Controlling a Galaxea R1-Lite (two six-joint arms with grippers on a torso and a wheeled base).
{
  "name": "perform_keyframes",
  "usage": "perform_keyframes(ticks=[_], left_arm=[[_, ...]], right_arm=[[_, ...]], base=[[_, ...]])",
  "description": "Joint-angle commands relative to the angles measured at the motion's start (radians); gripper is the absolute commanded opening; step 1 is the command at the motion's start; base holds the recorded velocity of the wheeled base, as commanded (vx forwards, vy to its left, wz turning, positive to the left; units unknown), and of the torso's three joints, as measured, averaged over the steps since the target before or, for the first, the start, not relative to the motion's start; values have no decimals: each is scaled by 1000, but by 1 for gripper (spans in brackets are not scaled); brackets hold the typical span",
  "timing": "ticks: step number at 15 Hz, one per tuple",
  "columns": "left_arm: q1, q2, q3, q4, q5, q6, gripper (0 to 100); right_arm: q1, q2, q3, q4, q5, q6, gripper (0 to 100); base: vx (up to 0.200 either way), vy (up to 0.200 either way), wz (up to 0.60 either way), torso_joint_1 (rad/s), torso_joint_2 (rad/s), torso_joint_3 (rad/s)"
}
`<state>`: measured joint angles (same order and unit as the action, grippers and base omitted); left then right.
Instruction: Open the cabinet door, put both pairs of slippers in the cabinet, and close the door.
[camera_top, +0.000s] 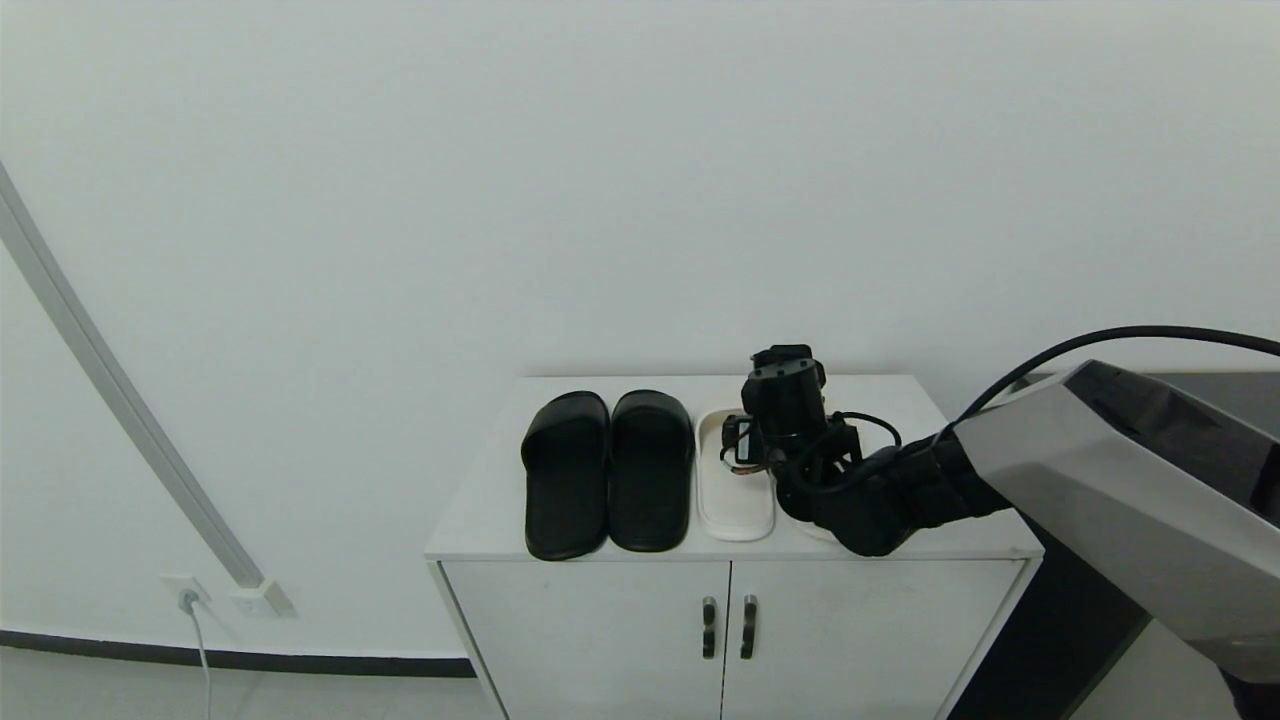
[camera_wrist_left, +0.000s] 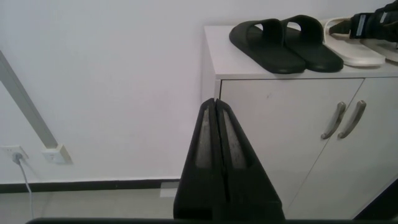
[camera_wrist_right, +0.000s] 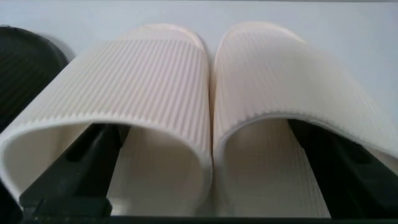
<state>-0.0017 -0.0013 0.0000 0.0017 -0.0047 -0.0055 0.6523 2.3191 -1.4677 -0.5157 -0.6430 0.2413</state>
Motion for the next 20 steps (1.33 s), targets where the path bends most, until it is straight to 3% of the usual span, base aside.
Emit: perform_keyframes(ticks=[1, 2, 8, 12, 16, 20], left_arm=[[0, 1, 0, 0, 0, -1, 0], [0, 1, 0, 0, 0, -1, 0], [0, 1, 0, -2, 0, -1, 0], [0, 1, 0, 0, 0, -1, 0], [0, 1, 0, -2, 3, -1, 0], [0, 1, 0, 0, 2, -1, 0]], right_arm=[[-11, 8, -13, 0, 5, 0, 100], [-11, 8, -11, -1, 6, 0, 0], [-8, -21, 30, -21, 9, -14, 0], [21, -251, 256, -101, 66, -103, 0], [135, -598, 598, -159, 276, -211, 0], [201, -871, 765, -9, 551, -212, 0]], base=[[0, 0, 0, 0, 0, 0], [0, 0, 0, 0, 0, 0], [0, 0, 0, 0, 0, 0], [0, 0, 0, 0, 0, 0], [0, 0, 0, 0, 0, 0], [0, 0, 0, 0, 0, 0]])
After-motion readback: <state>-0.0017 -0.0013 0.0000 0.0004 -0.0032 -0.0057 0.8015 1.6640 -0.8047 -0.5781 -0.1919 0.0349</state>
